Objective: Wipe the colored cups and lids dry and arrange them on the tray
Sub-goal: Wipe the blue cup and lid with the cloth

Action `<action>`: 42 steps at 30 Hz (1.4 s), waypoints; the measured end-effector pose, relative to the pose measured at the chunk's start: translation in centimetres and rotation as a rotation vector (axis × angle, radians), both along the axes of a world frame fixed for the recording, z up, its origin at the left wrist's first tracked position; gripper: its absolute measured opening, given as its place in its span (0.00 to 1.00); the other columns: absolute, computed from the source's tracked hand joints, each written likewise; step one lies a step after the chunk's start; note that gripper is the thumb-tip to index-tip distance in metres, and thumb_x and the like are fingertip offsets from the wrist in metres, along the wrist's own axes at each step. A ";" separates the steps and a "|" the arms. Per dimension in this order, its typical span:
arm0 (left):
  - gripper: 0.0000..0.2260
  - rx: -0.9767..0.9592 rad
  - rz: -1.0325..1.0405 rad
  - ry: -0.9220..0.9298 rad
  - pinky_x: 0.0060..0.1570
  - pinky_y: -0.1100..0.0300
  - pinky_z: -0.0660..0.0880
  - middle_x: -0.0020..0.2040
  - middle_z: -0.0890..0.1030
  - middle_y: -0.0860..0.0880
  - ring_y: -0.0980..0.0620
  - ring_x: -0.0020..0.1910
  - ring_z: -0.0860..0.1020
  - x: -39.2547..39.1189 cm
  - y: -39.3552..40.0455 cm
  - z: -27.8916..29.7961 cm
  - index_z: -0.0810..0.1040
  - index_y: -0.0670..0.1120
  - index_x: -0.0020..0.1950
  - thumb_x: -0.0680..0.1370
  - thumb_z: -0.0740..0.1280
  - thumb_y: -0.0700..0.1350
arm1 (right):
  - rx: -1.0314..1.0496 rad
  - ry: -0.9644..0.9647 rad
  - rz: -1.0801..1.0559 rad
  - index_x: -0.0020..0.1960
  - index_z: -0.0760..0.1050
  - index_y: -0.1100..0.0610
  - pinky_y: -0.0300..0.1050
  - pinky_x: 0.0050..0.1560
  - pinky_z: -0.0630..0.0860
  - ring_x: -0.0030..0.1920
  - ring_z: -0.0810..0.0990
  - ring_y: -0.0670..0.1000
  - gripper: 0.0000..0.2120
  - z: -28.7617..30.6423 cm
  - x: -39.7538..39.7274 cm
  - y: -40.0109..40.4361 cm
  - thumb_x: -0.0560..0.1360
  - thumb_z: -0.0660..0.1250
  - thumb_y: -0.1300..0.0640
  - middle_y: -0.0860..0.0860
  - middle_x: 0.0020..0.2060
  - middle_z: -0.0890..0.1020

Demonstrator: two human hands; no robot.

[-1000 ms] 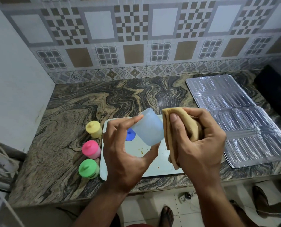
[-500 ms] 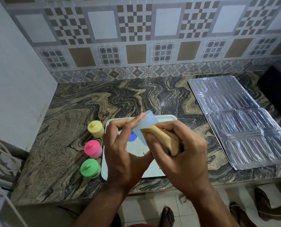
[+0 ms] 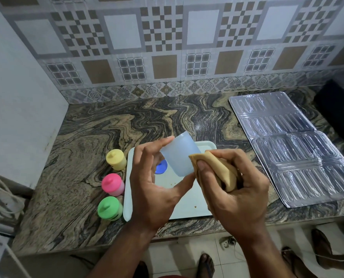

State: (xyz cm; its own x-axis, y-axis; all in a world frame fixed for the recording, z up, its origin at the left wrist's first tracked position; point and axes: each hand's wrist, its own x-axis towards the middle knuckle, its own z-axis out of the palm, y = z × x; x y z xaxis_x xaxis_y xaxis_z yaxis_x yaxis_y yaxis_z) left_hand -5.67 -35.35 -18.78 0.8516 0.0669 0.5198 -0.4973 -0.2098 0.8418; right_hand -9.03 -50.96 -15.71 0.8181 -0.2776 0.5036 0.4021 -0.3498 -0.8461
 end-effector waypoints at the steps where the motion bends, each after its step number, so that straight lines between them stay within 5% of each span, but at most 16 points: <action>1: 0.32 0.041 0.013 -0.014 0.62 0.42 0.79 0.63 0.76 0.46 0.43 0.65 0.79 0.0 0.1 0.0 0.77 0.54 0.70 0.69 0.84 0.47 | 0.003 0.000 -0.007 0.51 0.81 0.43 0.48 0.34 0.79 0.34 0.83 0.46 0.06 0.1 0.1 0.0 0.77 0.77 0.51 0.41 0.39 0.85; 6: 0.31 0.217 0.090 -0.060 0.53 0.55 0.78 0.58 0.76 0.52 0.53 0.56 0.78 -0.5 0.2 0.5 0.79 0.53 0.68 0.67 0.83 0.55 | 0.057 0.064 -0.046 0.49 0.82 0.48 0.50 0.32 0.79 0.31 0.82 0.50 0.05 0.7 0.9 0.2 0.76 0.78 0.52 0.45 0.36 0.85; 10: 0.31 0.185 0.086 -0.066 0.52 0.48 0.79 0.57 0.76 0.49 0.48 0.54 0.78 -0.5 0.3 0.6 0.78 0.54 0.68 0.67 0.82 0.58 | 0.093 0.106 -0.071 0.48 0.82 0.48 0.55 0.25 0.78 0.26 0.81 0.55 0.06 1.3 1.8 0.3 0.76 0.77 0.48 0.48 0.33 0.83; 18: 0.30 0.020 0.116 -0.006 0.57 0.42 0.80 0.61 0.77 0.45 0.42 0.57 0.80 -0.4 0.5 -0.5 0.75 0.50 0.64 0.67 0.83 0.50 | 0.219 0.164 -0.065 0.49 0.83 0.46 0.62 0.28 0.81 0.31 0.84 0.60 0.04 0.5 1.8 -0.6 0.76 0.77 0.49 0.49 0.35 0.85; 25: 0.33 -0.189 -0.027 0.083 0.62 0.32 0.78 0.70 0.74 0.45 0.41 0.66 0.81 -0.3 0.0 -0.4 0.74 0.56 0.71 0.69 0.82 0.44 | 0.199 0.062 0.083 0.49 0.80 0.45 0.39 0.28 0.76 0.27 0.82 0.47 0.05 0.5 0.1 0.6 0.77 0.76 0.53 0.44 0.35 0.84; 33: 0.31 0.144 0.086 -0.031 0.59 0.51 0.77 0.62 0.76 0.49 0.46 0.62 0.78 -0.2 0.2 -0.1 0.78 0.53 0.68 0.67 0.83 0.50 | 0.057 0.018 0.008 0.50 0.82 0.49 0.54 0.37 0.81 0.39 0.86 0.51 0.05 0.1 0.5 0.2 0.77 0.78 0.55 0.45 0.43 0.87; 42: 0.31 0.108 0.079 -0.076 0.56 0.42 0.79 0.59 0.76 0.43 0.41 0.59 0.79 -0.1 0.7 -0.4 0.78 0.51 0.66 0.65 0.85 0.45 | 0.128 0.143 -0.069 0.46 0.84 0.47 0.48 0.29 0.78 0.27 0.82 0.53 0.05 0.9 3.4 0.3 0.76 0.78 0.49 0.45 0.33 0.84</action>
